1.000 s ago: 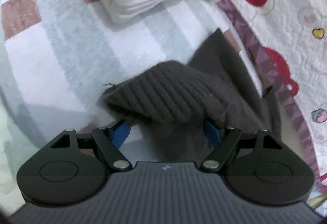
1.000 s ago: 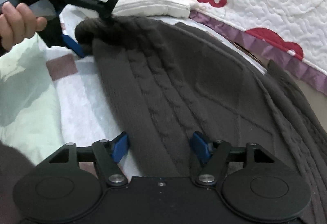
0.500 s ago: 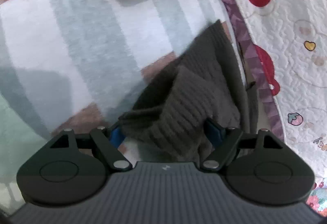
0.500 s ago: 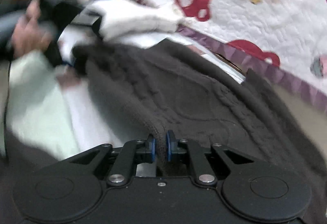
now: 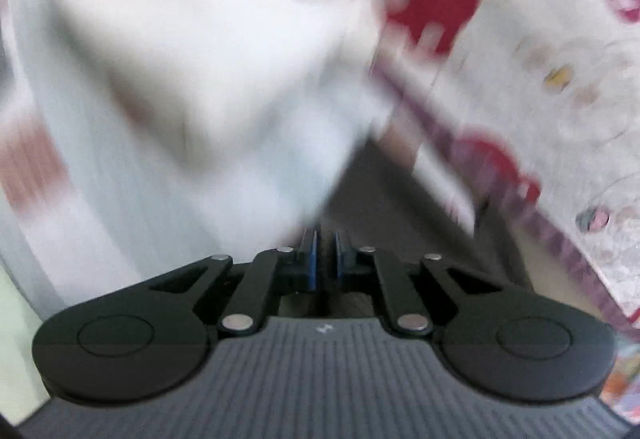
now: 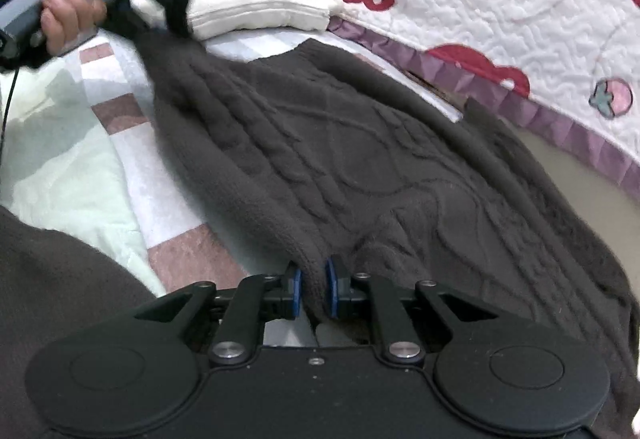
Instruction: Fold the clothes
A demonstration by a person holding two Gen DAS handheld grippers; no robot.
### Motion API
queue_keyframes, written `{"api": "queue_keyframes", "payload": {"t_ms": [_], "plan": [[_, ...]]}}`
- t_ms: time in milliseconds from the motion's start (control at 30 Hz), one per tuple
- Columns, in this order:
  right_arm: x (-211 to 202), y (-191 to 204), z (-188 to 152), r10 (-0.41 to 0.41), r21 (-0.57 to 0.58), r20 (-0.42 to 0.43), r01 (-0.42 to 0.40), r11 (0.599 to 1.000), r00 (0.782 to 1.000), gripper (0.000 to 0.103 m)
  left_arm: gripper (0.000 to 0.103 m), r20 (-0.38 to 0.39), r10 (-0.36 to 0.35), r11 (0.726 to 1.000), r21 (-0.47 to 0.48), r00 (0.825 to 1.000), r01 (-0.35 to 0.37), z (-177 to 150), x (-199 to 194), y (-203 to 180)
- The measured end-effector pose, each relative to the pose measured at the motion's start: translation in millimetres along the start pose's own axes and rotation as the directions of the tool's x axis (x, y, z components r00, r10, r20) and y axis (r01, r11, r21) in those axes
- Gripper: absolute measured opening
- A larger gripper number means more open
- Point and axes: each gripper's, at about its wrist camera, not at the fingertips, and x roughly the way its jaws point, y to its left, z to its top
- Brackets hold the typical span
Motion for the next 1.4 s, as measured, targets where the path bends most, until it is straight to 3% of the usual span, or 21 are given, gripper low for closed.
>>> {"api": "queue_keyframes", "payload": {"t_ms": [67,167,233,300,367,400,433,500,567,633,667,767,867,900,933,967,1033,1300,1400], "plan": [[-18.8,0.4,2.7,0.029,0.005,0.023,-0.029,1.0,0.999,0.014,0.0,0.135,0.079,0.992,0.091,0.988,-0.091,9.7,-22.3,-7.9],[-35.6,-1.9,-4.3,0.032,0.011,0.009,-0.032,0.999,0.999,0.026,0.0,-0.012,0.095,0.994,0.059,0.995,-0.094,3.7,-0.6,6.7],[-36.0,-6.4,-16.2,0.005,0.019,-0.033,-0.005,1.0,0.999,0.027,0.003,-0.107,0.102,0.994,0.04,0.989,-0.098,-0.4,13.1,15.7],[-28.6,-15.8,-31.6,-0.047,0.038,-0.104,0.051,0.998,0.993,0.027,0.005,-0.148,0.097,0.995,0.043,0.984,-0.091,-6.0,15.8,14.5],[-24.6,-25.1,-43.4,-0.073,0.057,-0.151,0.082,0.995,0.986,0.027,0.021,-0.188,0.092,0.995,0.046,0.978,-0.085,-11.5,18.4,13.2],[-23.9,-28.2,-47.4,-0.078,0.055,-0.166,0.089,0.995,0.983,0.028,0.038,-0.208,0.09,0.996,0.048,0.974,-0.081,-14.3,19.8,12.6],[-24.0,-29.1,-49.6,-0.086,0.045,-0.171,0.095,0.994,0.982,0.033,0.047,-0.228,0.087,0.996,0.049,0.97,-0.078,-17.1,21.1,12.0],[-23.8,-28.5,-51.8,-0.1,0.022,-0.167,0.106,0.994,0.981,0.044,0.052,-0.268,0.083,0.996,0.052,0.96,-0.071,-22.7,23.7,10.7],[-19.8,-29.6,-46.0,-0.08,0.058,-0.159,0.09,0.994,0.984,0.047,0.052,-0.307,0.078,0.996,0.054,0.949,-0.064,-28.3,26.4,9.4],[-13.6,-27.0,-38.3,-0.053,0.084,-0.143,0.065,0.994,0.988,0.06,0.052,-0.344,0.072,0.997,0.055,0.936,-0.057,-33.8,29.0,8.2],[-7.6,-23.7,-35.2,-0.062,0.06,-0.136,0.071,0.996,0.989,0.062,0.053,-0.347,0.061,0.998,0.044,0.936,-0.049,-35.7,30.1,8.0],[9.4,-17.3,-26.2,-0.099,-0.054,-0.111,0.094,0.994,0.989,0.062,0.061,-0.368,-0.003,1.0,-0.029,0.93,-0.009,-36.9,29.4,12.3],[23.8,-15.6,-17.0,-0.148,-0.215,-0.078,0.128,0.968,0.986,0.056,0.066,-0.381,-0.041,0.996,-0.089,0.924,0.008,-39.9,30.7,15.9],[24.6,-17.9,-12.7,-0.165,-0.257,-0.067,0.143,0.956,0.984,0.036,0.066,-0.396,-0.046,0.995,-0.098,0.917,0.008,-42.1,33.7,16.5],[24.5,-23.1,-7.8,-0.155,-0.259,-0.065,0.134,0.957,0.986,0.008,0.066,-0.412,-0.053,0.994,-0.108,0.91,0.009,-44.3,37.2,16.8],[22.9,-30.7,-2.7,-0.115,-0.214,-0.07,0.098,0.972,0.991,0.009,0.066,-0.428,-0.064,0.992,-0.123,0.902,0.013,-47.1,43.0,16.2],[17.5,-43.1,2.6,-0.029,-0.096,-0.063,0.022,0.995,0.998,0.009,0.069,-0.424,-0.068,0.991,-0.134,0.903,0.011,-50.6,47.4,10.4],[31.1,-50.1,-12.2,0.001,0.017,-0.064,0.0,1.0,0.998,0.017,0.082,-0.406,-0.078,0.985,-0.174,0.91,0.006,-64.0,65.1,-12.8],[35.1,-50.5,-14.7,0.006,0.01,-0.059,-0.006,1.0,0.998,0.019,0.086,-0.365,-0.024,0.998,-0.056,0.931,0.003,-61.4,71.1,-26.2]]}}
